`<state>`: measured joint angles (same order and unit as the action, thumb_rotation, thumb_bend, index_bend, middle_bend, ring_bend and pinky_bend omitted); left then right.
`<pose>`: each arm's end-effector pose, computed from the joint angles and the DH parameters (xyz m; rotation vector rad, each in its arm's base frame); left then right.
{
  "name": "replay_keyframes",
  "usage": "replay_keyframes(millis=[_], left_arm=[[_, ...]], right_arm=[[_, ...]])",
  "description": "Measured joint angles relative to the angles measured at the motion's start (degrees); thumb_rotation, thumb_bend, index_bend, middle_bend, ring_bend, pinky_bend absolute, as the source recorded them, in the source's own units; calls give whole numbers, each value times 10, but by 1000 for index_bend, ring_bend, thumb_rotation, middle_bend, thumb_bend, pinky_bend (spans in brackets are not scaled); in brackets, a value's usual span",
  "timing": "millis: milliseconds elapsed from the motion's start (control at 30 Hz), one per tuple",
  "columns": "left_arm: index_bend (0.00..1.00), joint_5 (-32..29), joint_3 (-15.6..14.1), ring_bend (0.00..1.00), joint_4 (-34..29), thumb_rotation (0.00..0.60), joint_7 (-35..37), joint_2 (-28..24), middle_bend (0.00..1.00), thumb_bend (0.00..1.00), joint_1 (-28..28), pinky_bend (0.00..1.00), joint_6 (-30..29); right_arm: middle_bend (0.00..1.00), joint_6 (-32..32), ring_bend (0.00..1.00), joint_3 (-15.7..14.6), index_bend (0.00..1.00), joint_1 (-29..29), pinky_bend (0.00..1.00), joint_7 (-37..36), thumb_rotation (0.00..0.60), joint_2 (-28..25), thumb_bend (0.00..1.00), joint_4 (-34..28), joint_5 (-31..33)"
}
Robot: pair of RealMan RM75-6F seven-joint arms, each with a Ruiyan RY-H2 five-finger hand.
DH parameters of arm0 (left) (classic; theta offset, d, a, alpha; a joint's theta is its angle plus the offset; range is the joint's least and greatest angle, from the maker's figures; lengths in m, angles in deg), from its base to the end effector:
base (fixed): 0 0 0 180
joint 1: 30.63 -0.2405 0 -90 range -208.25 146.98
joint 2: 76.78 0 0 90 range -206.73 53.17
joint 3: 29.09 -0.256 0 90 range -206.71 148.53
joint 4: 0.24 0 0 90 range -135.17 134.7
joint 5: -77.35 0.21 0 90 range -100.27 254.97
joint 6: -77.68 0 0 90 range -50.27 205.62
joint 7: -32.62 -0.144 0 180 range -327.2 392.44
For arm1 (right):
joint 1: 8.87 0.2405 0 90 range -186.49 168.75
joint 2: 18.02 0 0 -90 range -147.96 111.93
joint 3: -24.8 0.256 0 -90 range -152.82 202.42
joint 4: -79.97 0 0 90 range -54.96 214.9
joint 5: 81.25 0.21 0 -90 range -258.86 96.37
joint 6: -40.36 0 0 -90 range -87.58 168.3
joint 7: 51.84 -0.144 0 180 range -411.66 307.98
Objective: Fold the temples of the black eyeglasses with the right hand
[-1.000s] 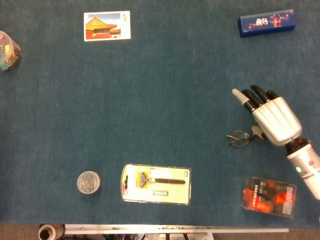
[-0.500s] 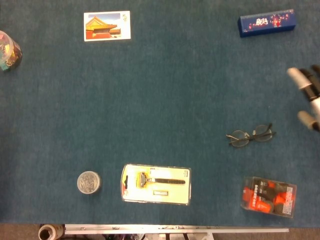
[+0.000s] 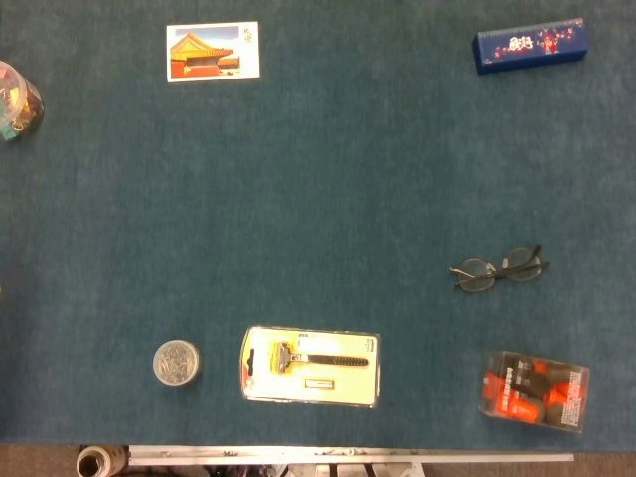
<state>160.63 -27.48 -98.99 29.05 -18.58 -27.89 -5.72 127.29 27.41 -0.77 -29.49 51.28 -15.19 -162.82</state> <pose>-0.3121 0.1635 0.1770 -1.3736 -0.9416 -0.7849 -0.2912 -0.1950 0.1332 1.4228 -0.7026 0.7258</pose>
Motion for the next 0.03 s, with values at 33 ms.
replay_keyframes(millis=[33], left_arm=[[437,-1,0,378,0,600,-2,1,469,34,0,499,0]], right_arm=[[269,-2,182,1,217,-1,417,-7,600,0,59,3,1]])
